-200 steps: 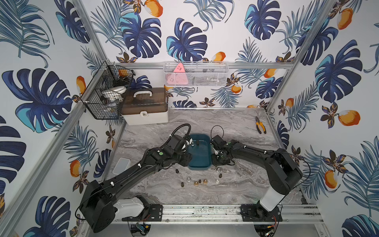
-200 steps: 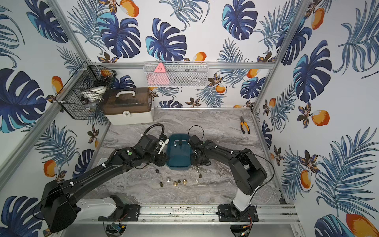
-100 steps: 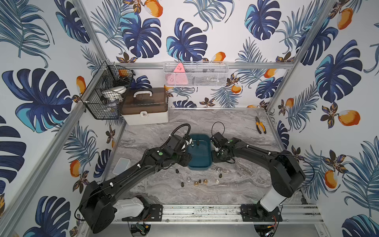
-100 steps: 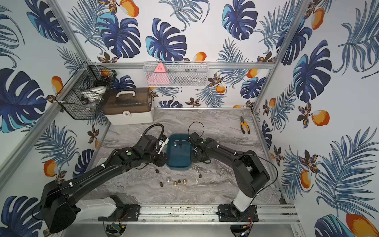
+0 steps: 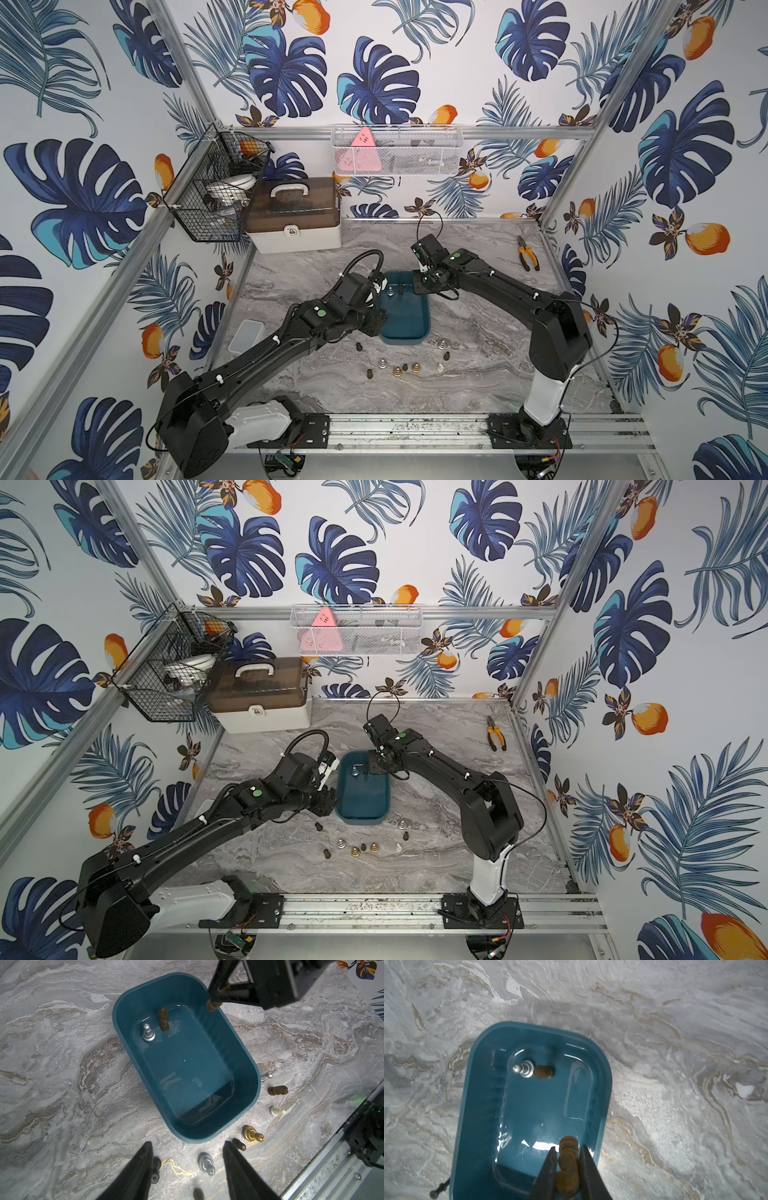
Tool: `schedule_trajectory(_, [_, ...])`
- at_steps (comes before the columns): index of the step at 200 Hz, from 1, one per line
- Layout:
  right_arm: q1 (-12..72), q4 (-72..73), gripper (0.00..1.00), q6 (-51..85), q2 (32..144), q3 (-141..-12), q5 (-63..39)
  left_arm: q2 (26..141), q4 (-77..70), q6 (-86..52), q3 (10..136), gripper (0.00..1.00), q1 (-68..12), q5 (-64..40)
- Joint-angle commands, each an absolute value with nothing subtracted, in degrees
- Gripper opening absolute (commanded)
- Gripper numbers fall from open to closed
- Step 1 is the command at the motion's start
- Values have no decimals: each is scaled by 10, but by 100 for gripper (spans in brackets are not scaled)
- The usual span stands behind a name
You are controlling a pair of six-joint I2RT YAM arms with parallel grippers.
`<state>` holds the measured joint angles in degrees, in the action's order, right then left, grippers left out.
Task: Put the chess pieces into the storage box
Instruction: Place the chess piece in the storage box.
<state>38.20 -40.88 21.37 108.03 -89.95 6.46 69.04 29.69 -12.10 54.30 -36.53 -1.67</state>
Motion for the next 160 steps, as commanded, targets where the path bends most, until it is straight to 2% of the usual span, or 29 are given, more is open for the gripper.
schedule_trajectory(1, [382,-433,18,196,1116,-936,64,690,289,-124,544,58,-366,-13])
schedule_trajectory(70, [383,-445,18,184,1212,-998,79,687,288,-122,544,58,-366,-16])
schedule_trajectory(160, [384,-427,18,181,1257,-1015,109,684,291,-120,545,58,-365,-15])
